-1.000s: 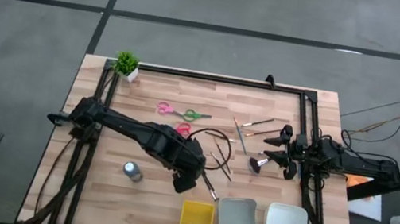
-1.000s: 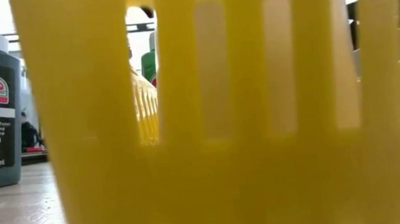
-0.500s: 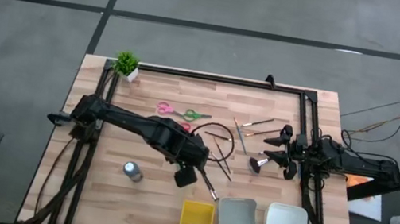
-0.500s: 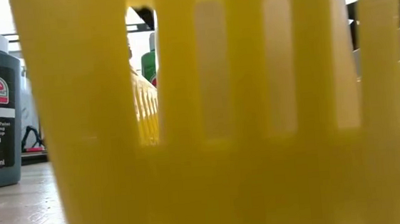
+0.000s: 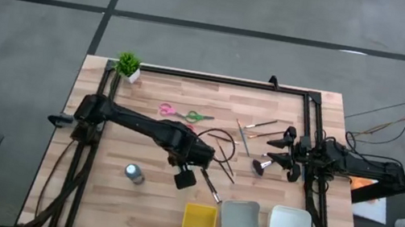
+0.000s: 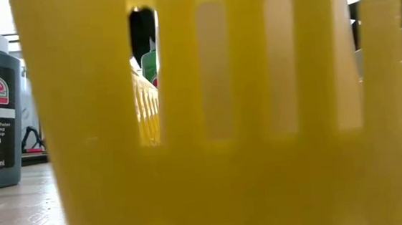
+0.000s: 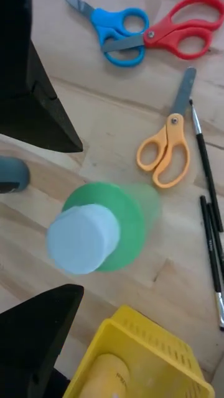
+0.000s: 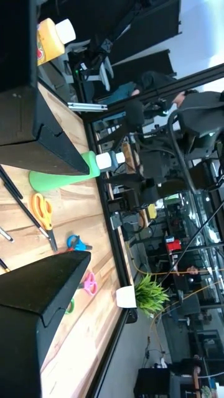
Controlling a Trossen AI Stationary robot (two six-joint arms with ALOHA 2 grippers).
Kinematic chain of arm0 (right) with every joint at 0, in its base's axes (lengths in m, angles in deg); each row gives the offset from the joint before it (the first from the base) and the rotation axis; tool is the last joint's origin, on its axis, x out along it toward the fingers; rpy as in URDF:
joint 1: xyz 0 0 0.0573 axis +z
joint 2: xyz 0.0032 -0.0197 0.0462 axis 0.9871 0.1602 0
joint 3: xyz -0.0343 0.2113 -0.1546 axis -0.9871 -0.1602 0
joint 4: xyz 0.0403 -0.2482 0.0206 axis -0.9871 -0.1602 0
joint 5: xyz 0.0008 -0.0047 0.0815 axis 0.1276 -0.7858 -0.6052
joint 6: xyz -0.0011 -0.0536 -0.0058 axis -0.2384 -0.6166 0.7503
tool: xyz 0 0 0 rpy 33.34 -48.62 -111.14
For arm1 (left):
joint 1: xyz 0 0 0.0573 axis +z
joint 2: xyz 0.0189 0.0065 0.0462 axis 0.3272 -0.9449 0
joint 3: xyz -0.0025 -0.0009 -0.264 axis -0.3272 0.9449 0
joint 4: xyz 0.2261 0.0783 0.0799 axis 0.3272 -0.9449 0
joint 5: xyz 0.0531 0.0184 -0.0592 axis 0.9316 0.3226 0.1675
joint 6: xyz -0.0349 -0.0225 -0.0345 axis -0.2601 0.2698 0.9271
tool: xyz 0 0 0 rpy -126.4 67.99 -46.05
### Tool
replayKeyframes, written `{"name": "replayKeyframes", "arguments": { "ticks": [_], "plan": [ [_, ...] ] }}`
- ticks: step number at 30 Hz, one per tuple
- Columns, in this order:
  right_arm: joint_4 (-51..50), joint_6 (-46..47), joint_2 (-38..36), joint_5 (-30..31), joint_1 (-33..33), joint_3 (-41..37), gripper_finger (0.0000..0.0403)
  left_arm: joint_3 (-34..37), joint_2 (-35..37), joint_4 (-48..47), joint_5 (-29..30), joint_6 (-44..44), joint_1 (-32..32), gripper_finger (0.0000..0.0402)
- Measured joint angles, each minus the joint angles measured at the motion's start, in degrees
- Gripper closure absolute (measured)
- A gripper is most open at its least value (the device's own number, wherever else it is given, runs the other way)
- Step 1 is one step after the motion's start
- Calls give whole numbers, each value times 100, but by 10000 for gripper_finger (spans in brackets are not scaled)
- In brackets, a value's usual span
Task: Pick & Place Paint Supplies
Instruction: Put the green paint bottle into the yellow bin
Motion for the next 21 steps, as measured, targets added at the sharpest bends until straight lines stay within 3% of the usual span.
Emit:
{"name": "replayKeyframes", "arguments": {
  "ticks": [21],
  "plan": [
    [1,0,0,2,0,0,196,-7,57,466,-87,-315,108,33]
  ]
}}
